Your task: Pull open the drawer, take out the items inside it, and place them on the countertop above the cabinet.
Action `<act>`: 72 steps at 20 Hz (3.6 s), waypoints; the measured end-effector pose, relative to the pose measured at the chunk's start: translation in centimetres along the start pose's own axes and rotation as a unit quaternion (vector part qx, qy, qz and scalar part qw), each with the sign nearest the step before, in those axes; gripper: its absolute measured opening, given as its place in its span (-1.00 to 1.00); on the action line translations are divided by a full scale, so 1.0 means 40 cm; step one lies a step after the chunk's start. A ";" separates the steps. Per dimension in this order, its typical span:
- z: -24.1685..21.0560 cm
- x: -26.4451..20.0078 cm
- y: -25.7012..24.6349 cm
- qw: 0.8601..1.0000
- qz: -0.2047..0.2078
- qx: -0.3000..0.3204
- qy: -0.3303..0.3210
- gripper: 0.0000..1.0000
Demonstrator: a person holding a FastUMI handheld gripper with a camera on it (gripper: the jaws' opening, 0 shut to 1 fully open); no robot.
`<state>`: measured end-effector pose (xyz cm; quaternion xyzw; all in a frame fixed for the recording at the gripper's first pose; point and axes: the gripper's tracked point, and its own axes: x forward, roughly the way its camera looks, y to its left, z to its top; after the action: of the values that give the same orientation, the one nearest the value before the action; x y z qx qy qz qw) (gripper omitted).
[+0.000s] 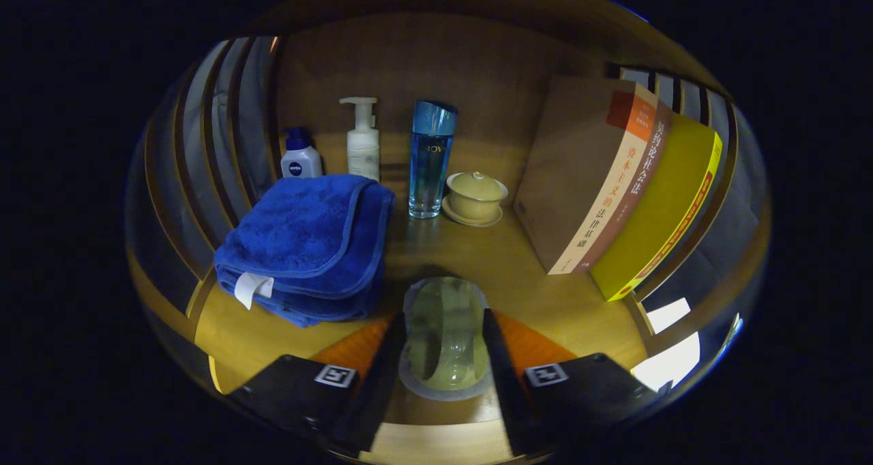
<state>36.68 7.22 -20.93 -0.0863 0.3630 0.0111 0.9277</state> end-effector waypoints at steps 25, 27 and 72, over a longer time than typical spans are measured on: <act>0.124 -0.683 0.096 0.965 0.088 0.008 -0.247 0.98; 0.076 -0.734 0.100 0.960 0.095 0.017 -0.263 0.98; -0.597 -0.662 0.014 0.946 0.000 0.078 -0.313 0.92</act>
<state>1.07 4.88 -20.36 -0.0062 0.0537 0.0090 0.9985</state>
